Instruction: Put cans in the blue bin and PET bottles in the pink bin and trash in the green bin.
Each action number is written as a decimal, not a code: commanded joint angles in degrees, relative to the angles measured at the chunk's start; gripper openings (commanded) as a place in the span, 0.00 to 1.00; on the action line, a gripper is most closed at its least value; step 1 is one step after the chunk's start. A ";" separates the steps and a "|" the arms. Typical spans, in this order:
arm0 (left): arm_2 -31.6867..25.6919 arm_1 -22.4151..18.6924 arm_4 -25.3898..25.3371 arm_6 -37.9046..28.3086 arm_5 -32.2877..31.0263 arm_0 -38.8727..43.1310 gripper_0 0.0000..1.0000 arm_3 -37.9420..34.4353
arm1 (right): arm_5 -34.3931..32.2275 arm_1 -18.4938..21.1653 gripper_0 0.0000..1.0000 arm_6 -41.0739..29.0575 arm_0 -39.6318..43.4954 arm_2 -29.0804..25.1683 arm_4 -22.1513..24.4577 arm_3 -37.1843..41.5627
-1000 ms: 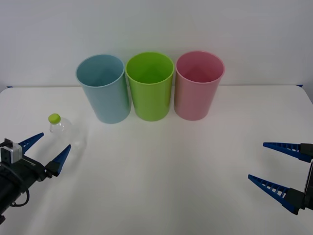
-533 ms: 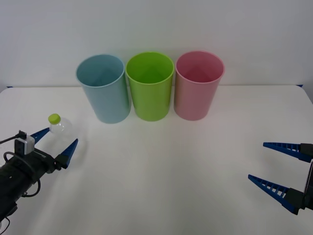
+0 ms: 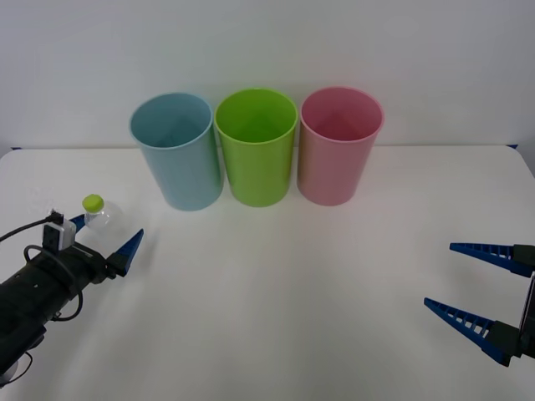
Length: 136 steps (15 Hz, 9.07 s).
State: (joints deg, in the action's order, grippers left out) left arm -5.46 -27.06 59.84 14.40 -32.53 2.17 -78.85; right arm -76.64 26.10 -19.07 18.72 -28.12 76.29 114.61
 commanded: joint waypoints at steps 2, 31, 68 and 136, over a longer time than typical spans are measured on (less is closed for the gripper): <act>1.32 -0.01 0.98 -0.87 0.89 -1.47 0.96 0.45 | 0.00 0.00 1.00 0.00 0.00 0.00 0.00 0.00; 14.16 -38.24 -5.26 -34.71 8.19 5.04 0.00 -42.88 | 0.00 0.00 1.00 0.00 0.00 0.00 0.00 0.00; 59.33 5.71 6.16 -49.30 15.75 -80.48 0.00 28.57 | 0.00 0.00 1.00 0.00 0.00 0.00 0.00 0.00; -15.37 -13.80 15.48 -31.19 -31.45 23.76 1.00 -35.68 | 0.00 0.00 1.00 0.00 0.00 0.00 0.00 0.00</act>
State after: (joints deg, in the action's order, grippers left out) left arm -21.12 -40.87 74.88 -16.59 -64.00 25.51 -114.10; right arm -76.64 26.10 -19.07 18.72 -28.13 76.29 114.61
